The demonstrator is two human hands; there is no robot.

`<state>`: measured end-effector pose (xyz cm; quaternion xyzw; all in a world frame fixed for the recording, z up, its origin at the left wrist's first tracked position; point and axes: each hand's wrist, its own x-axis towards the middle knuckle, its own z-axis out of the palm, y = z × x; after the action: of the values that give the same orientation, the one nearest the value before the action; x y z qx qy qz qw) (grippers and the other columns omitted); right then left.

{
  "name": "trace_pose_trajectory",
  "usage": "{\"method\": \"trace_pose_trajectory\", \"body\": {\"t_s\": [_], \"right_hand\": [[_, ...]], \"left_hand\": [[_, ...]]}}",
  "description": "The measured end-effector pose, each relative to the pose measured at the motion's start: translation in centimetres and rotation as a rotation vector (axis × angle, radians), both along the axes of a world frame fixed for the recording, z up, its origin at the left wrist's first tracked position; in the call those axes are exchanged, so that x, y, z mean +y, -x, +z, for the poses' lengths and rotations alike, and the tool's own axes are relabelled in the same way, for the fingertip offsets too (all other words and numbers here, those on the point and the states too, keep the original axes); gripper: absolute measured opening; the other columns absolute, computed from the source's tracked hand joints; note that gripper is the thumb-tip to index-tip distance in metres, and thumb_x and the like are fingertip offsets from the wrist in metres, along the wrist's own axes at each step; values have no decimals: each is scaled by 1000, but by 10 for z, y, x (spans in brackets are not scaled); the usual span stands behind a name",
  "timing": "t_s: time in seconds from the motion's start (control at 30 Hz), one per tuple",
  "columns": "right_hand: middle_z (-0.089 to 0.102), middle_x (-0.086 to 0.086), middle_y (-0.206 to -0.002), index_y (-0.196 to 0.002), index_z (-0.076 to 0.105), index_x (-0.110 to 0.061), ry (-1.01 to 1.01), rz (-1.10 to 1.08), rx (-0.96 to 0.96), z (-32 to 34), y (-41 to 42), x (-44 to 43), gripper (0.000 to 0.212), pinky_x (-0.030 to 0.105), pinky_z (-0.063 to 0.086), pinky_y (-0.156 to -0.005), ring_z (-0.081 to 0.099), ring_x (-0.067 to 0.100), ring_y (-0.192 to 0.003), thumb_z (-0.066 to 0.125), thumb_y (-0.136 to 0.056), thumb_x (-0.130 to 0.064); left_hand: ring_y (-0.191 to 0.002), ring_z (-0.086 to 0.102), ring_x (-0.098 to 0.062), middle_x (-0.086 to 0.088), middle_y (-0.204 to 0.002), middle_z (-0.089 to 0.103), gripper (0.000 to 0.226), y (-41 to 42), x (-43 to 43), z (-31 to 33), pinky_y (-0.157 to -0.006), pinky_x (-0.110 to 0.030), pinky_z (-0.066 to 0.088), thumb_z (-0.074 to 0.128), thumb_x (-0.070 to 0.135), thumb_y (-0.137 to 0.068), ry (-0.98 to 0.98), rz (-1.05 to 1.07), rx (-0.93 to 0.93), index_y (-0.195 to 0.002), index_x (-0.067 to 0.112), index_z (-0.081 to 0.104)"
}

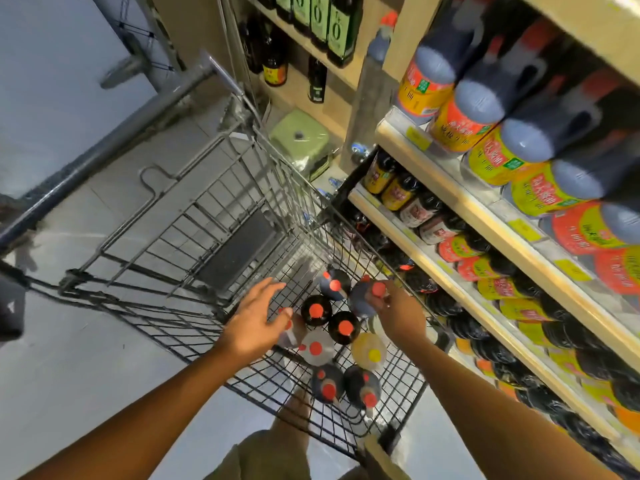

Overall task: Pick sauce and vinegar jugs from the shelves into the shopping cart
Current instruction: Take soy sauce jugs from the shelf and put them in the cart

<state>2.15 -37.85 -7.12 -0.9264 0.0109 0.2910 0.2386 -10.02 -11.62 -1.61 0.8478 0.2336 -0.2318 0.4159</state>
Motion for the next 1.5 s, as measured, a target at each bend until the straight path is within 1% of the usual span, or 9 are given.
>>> {"method": "trace_pose_trajectory", "body": {"t_s": [0.17, 0.27, 0.4, 0.5, 0.7, 0.97, 1.2, 1.33, 1.5], "right_hand": [[69, -10, -83, -104, 62, -36, -160, 137, -85, 84, -15, -17, 24, 27, 50, -61, 66, 9, -73, 53, -97, -58], [69, -7, -78, -96, 61, -37, -251, 214, -107, 144, -34, -21, 19, 32, 53, -64, 67, 7, -71, 50, -100, -52], [68, 2, -82, -93, 66, -24, -409, 278, -151, 223, -56, -20, 40, 46, 57, -69, 67, 19, -77, 46, -100, -58], [65, 8, -75, -88, 67, -9, -568, 164, -154, 270, -70, -17, 44, 36, 53, -60, 62, 15, -70, 50, -101, -47], [60, -14, -64, -105, 58, 8, -771, 67, -15, 325, -89, -10, 36, 10, 43, -55, 54, -3, -59, 34, -111, -18], [55, -14, -62, -73, 52, -16, -785, 78, 34, 346, -85, 2, 44, 14, 39, -54, 49, -3, -54, 32, -110, -28], [47, -12, -61, -91, 62, -8, -640, 69, -106, 323, -84, 7, 45, 16, 38, -55, 42, 0, -55, 39, -109, -42], [57, -2, -72, -93, 67, -4, -561, 60, -115, 313, -86, 13, 63, 28, 40, -62, 49, 9, -64, 39, -102, -60], [54, -13, -58, -82, 68, -17, -572, 19, -115, 301, -88, 24, 49, 21, 40, -55, 48, 2, -53, 42, -105, -52]], "left_hand": [[-95, 61, 0, 8, -141, 55, 36, -28, -8, 16, -84, -25, 48, 51, 44, -102, 158, 85, -40, -138, 37, 52], [-123, 58, -16, 7, -141, 57, 39, -54, -20, 31, -100, -32, 42, 44, 47, -105, 276, 151, -45, -138, 30, 55], [-152, 25, -25, 0, -163, 32, 87, -90, -41, 59, -125, -49, 14, 13, 80, -91, 590, 159, 60, -148, 23, 48], [-155, 14, -21, -1, -167, 21, 109, -105, -60, 86, -126, -50, 4, 6, 95, -77, 833, 69, 91, -155, 25, 37], [-131, 57, -32, -13, -139, 62, 99, -123, -102, 153, -114, -51, 38, 10, 85, -86, 1292, 176, 142, -136, 16, 62], [-120, 66, -31, -15, -127, 70, 100, -114, -112, 175, -106, -46, 47, 26, 91, -68, 1287, 189, 11, -117, 19, 75], [-113, 69, -28, -10, -121, 73, 117, -99, -112, 165, -98, -47, 54, 72, 94, -30, 1203, 68, -54, -125, 26, 64], [-93, 76, -22, -7, -100, 78, 114, -93, -108, 167, -75, -33, 62, 84, 82, -25, 1229, 32, -46, -116, 16, 64], [-83, 76, -21, -7, -90, 78, 101, -87, -101, 165, -77, -33, 62, 92, 72, -25, 1210, 61, -61, -105, 15, 67]]}}
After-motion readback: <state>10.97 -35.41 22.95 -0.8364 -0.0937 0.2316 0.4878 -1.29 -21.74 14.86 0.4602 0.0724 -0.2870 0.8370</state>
